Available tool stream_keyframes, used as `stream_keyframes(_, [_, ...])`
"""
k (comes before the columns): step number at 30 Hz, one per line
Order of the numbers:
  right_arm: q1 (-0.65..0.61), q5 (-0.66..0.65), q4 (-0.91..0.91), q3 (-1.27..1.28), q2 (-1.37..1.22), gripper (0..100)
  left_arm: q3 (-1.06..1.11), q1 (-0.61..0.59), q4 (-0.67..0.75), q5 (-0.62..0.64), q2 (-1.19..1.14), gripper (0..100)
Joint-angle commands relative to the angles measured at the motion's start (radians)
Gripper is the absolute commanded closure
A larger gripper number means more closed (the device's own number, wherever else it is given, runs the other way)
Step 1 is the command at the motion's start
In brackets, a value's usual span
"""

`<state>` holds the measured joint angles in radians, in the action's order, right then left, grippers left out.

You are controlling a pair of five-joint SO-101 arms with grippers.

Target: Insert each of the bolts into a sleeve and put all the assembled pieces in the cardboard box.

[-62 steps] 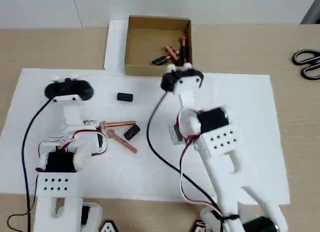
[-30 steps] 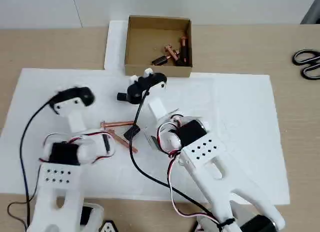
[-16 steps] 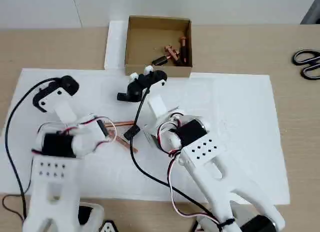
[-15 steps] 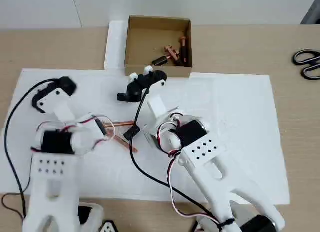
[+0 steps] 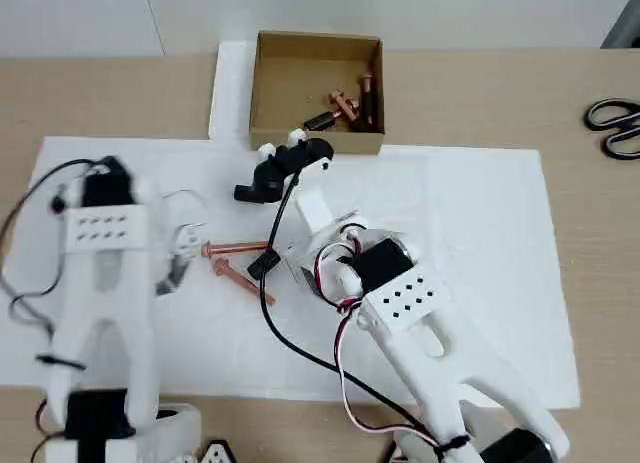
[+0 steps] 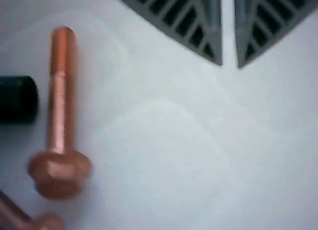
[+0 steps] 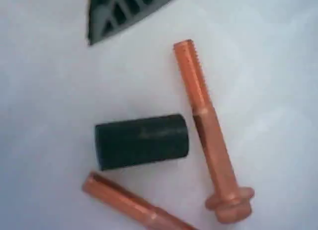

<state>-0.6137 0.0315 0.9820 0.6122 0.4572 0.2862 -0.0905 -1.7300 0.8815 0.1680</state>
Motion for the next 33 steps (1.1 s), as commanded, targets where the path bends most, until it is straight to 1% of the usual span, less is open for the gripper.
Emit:
stream_keyframes(1, [0.010, 0.006, -0.018, -0.051, 0.004, 73.5, -0.094, 0.066, 0.075, 0.057, -0.083, 99])
stream_keyframes(3, [0.021, 0.006, -0.018, -0.051, 0.004, 73.5, -0.139, 0.074, 0.135, 0.080, -0.160, 99])
stream_keyframes(6, [0.054, 0.005, -0.039, -0.049, 0.002, 73.5, -0.209, 0.068, 0.170, 0.199, -0.290, 99])
stream_keyframes(8, [0.084, 0.005, -0.056, -0.049, 0.002, 73.5, -0.265, 0.066, 0.166, 0.270, -0.368, 99])
stream_keyframes(11, [0.125, 0.003, -0.096, -0.049, 0.002, 73.5, -0.344, 0.100, 0.098, 0.325, -0.459, 99])
stream_keyframes(13, [0.147, -0.018, -0.120, -0.049, 0.002, 73.5, -0.377, 0.130, 0.057, 0.327, -0.500, 99])
stream_keyframes(15, [0.156, -0.069, -0.142, -0.040, 0.001, 73.5, -0.395, 0.153, 0.040, 0.327, -0.517, 99])
stream_keyframes(17, [0.160, -0.112, -0.177, -0.020, -0.008, 73.5, -0.404, 0.176, 0.012, 0.310, -0.503, 99])
stream_keyframes(19, [0.162, -0.123, -0.199, -0.006, -0.025, 73.5, -0.406, 0.190, 0.012, 0.299, -0.491, 99])
stream_keyframes(21, [0.165, -0.120, -0.205, -0.005, -0.041, 73.5, -0.407, 0.198, 0.012, 0.301, -0.476, 95])
stream_keyframes(24, [0.165, -0.120, -0.206, -0.006, -0.059, 73.5, -0.406, 0.206, 0.008, 0.302, -0.454, 84])
stream_keyframes(26, [0.165, -0.120, -0.208, -0.008, -0.064, 73.5, -0.401, 0.203, 0.008, 0.301, -0.457, 80])
stream_keyframes(33, [0.165, -0.120, -0.208, -0.011, -0.062, 73.5, -0.351, 0.196, 0.012, 0.299, -0.459, 79])
